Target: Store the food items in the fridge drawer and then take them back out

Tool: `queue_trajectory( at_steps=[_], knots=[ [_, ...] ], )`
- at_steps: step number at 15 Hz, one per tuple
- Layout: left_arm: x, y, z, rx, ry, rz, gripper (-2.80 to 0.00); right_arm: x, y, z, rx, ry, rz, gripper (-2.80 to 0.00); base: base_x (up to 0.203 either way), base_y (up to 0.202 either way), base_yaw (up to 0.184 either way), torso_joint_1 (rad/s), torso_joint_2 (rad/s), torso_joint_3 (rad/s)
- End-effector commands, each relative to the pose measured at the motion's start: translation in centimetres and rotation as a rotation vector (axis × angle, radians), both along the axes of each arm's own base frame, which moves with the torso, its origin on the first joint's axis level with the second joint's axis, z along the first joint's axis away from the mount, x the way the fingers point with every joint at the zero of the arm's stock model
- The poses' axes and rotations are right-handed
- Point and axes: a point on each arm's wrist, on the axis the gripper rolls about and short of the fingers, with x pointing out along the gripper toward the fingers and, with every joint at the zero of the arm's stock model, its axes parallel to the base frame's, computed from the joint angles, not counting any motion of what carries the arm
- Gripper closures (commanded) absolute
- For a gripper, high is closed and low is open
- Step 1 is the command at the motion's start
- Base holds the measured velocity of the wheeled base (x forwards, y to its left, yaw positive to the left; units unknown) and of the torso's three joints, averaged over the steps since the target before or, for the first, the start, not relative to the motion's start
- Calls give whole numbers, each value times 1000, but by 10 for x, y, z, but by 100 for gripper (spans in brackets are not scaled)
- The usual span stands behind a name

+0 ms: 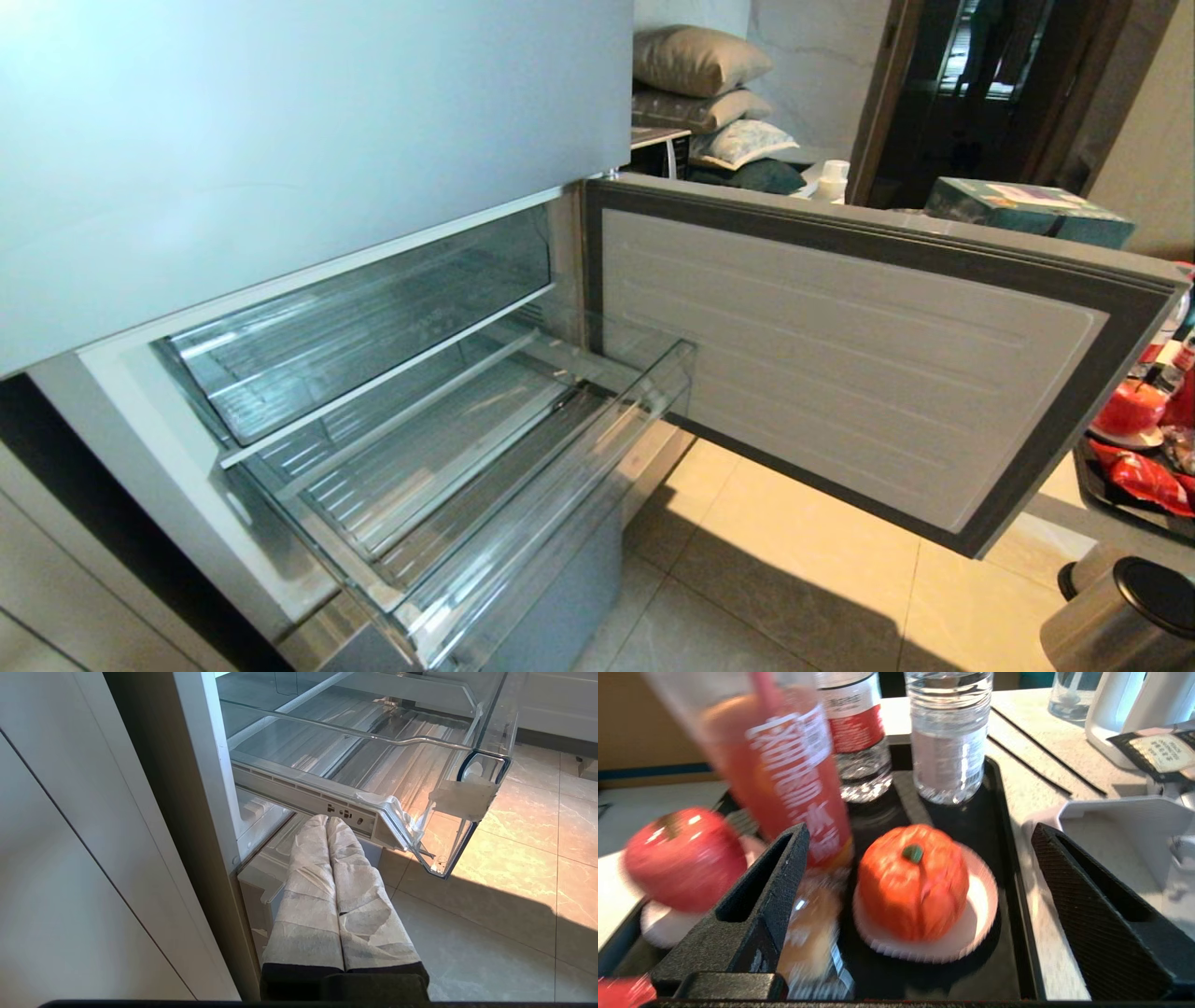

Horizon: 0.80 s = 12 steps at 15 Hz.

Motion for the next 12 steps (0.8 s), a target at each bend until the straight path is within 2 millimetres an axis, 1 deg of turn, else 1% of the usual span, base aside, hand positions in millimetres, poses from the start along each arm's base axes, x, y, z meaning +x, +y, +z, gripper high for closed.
queue_trajectory(
  at_steps=[1, 3, 7, 9, 12],
  knots=[
    [0, 0, 0, 0, 1, 0, 0, 11, -12, -7, 7, 5, 3, -280, 0, 0, 0, 0, 0, 0],
    [0, 0, 0, 0, 3, 0, 0, 17, -16, -7, 36, 21, 12, -280, 0, 0, 0, 0, 0, 0],
    [0, 0, 0, 0, 2, 0, 0, 38, -10, -16, 43, 24, 51, -280, 0, 0, 0, 0, 0, 0],
    [0, 0, 0, 0, 3, 0, 0, 41, -10, -16, 42, 23, 54, -280, 0, 0, 0, 0, 0, 0],
    [0, 0, 0, 0, 2, 0, 0, 46, -13, -23, 59, 36, 41, -280, 0, 0, 0, 0, 0, 0]
  ],
)
